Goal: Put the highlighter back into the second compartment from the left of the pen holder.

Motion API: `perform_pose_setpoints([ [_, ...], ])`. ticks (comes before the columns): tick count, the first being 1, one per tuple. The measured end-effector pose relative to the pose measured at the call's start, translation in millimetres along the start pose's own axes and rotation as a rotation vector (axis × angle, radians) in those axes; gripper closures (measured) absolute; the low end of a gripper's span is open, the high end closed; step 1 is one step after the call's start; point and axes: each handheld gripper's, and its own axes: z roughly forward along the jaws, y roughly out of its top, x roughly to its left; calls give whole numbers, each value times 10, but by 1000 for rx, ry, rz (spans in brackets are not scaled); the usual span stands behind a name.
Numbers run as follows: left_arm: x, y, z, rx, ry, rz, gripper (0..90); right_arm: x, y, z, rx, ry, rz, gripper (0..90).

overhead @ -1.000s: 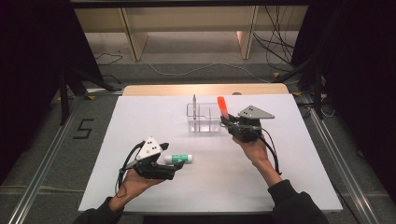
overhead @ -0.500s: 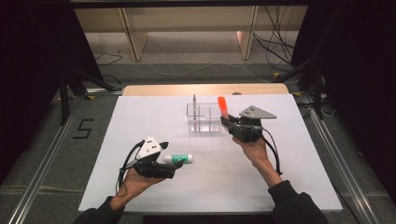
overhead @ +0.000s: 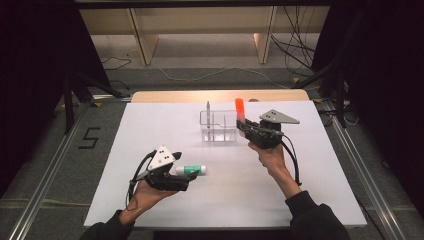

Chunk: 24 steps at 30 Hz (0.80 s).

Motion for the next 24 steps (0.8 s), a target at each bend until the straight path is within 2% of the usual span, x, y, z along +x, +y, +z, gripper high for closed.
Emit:
perform_pose_setpoints([
  [12, -5, 2, -3, -3, 2, 0, 156, -7, 197, 366, -8, -13, 37, 768],
  [24, 1, 7, 1, -2, -9, 8, 156, 102, 242, 701, -1, -56, 22, 767],
])
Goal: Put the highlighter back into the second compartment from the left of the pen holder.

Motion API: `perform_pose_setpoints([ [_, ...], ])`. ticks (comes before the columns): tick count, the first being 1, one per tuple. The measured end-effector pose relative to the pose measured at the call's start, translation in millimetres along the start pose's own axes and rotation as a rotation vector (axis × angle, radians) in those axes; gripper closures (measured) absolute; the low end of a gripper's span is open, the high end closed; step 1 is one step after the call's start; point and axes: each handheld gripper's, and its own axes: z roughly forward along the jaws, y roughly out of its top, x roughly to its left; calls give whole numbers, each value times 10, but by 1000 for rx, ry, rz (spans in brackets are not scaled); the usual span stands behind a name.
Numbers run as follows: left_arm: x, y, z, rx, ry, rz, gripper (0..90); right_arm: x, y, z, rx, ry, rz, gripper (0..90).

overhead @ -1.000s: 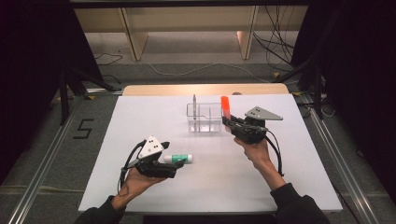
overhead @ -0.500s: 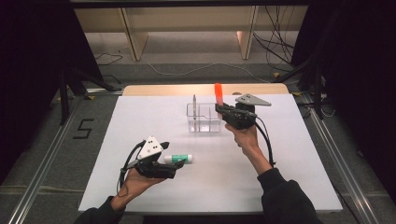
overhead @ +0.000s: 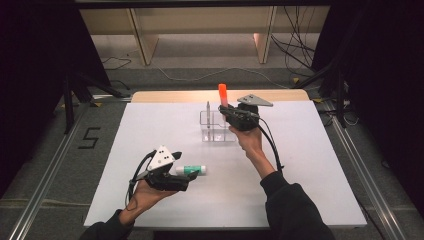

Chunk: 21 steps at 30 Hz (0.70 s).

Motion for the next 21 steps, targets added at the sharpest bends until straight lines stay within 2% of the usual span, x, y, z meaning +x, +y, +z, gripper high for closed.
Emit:
perform_pose_setpoints([
  [3, 4, 4, 1, 4, -1, 12, 157, 22, -12, 77, 4, -12, 3, 767],
  [9, 7, -4, 1, 6, -2, 7, 156, 50, -42, 202, 6, -38, 12, 767],
  [21, 8, -7, -3, 8, -1, 9, 156, 69, -92, 311, 6, -84, 25, 767],
])
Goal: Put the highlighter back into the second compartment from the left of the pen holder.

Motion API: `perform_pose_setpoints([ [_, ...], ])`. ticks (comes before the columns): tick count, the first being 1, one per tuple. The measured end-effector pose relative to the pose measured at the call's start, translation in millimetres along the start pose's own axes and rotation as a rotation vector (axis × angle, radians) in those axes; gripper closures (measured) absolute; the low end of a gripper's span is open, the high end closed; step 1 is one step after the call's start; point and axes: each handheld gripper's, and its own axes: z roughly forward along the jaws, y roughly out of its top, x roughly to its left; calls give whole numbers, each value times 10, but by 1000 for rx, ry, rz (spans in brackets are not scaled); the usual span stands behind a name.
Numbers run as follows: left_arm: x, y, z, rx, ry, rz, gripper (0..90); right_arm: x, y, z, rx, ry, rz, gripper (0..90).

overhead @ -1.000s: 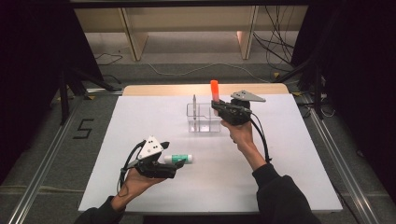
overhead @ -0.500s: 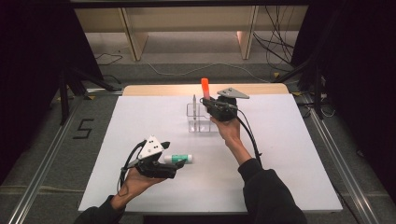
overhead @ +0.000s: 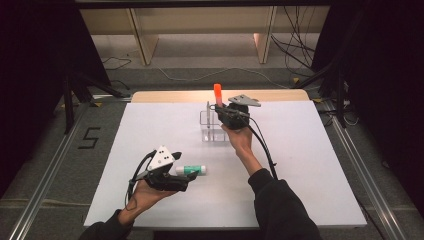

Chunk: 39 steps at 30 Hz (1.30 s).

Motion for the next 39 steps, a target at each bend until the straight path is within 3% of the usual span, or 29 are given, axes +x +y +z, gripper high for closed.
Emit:
perform_pose_setpoints([
  [20, 1, -1, -11, -4, 3, -3, 157, 55, -136, 119, 29, -34, -9, 766],
  [29, 7, -7, 1, 5, 0, 1, 158, 42, -217, 121, 43, -43, 12, 751],
  [31, 10, -7, 2, 6, 0, 2, 157, 50, -225, 118, 49, -30, 3, 642],
  [33, 12, -8, 1, 7, -2, 1, 157, 73, -211, 100, 62, -36, -6, 428],
  [34, 11, -8, -2, 5, -2, -3, 158, 87, -194, 82, 76, -54, 5, 376],
  [36, 11, -7, -3, -1, 2, -9, 158, 78, -163, 16, 85, -32, 13, 329],
  [39, 13, -7, 0, 4, 1, -3, 158, 60, -113, -75, 80, -60, -9, 275],
])
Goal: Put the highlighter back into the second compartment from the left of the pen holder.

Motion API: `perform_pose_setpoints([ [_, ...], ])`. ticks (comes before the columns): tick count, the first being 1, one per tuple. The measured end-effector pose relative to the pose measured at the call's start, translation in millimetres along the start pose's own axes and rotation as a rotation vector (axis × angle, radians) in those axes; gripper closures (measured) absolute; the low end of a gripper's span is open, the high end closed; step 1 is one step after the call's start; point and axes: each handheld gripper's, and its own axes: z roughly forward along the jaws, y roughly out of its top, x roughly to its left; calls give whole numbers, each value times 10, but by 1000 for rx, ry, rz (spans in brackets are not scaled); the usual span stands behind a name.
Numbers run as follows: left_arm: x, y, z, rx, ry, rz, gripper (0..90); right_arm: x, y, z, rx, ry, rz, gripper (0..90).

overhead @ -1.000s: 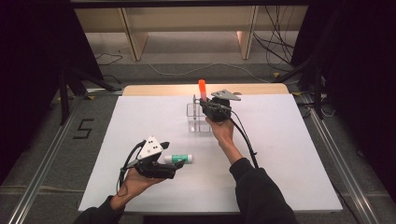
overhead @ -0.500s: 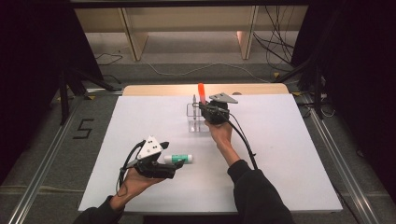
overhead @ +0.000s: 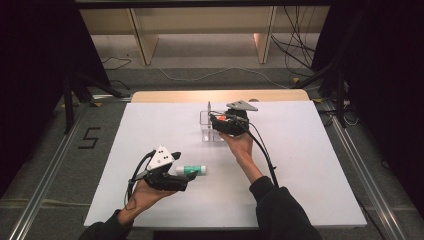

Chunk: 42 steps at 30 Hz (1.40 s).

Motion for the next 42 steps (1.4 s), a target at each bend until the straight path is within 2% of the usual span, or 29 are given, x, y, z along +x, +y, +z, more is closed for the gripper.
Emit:
perform_pose_setpoints([
  [7, 17, -4, 11, 10, 7, -4, 158, -59, 93, -259, -27, 34, -38, 257],
  [13, 29, 2, 6, 13, 11, 1, 157, -106, 84, -437, -24, 59, -79, 255],
  [18, 33, 3, 11, 15, 12, -3, 157, -165, 38, -546, -13, 71, -101, 253],
  [22, 63, 33, -14, 16, 8, 7, 157, -204, -12, -654, -18, 93, -99, 250],
  [23, 71, 43, -20, 13, 5, -3, 156, -210, -26, -680, -15, 95, -101, 249],
  [32, 77, 82, -2, 46, 16, 23, 156, -295, -199, -988, -14, 111, -128, 248],
  [38, 140, 118, -21, 51, 21, 16, 156, -348, -256, -1116, -5, 112, -132, 246],
  [42, 174, 129, -9, 75, 14, 23, 157, -380, -288, -1174, 3, 109, -135, 246],
])
